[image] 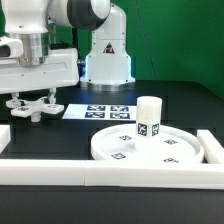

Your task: Assemble round table

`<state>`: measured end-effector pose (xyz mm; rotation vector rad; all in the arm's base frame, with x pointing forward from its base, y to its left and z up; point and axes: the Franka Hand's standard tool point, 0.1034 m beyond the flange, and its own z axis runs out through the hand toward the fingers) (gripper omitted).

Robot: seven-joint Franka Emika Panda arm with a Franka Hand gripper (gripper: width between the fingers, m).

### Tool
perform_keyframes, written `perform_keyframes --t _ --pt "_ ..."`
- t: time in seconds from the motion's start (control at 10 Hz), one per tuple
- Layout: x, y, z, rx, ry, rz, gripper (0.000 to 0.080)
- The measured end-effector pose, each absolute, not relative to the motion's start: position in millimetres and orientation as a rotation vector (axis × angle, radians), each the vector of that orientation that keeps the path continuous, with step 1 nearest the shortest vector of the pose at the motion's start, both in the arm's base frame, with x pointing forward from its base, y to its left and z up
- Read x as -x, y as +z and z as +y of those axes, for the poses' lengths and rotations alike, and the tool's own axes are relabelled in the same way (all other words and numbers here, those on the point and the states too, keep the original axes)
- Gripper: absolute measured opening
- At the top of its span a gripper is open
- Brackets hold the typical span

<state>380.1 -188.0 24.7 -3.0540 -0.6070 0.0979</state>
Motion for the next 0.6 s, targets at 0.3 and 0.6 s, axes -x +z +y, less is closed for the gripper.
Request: perform_keyframes --t 0.3,0.6 --pt "-392 37.1 -169 3.041 0.085 -0.562 0.0444" --pt "-425 76.6 -100 3.01 0.093 -0.328 0.0445"
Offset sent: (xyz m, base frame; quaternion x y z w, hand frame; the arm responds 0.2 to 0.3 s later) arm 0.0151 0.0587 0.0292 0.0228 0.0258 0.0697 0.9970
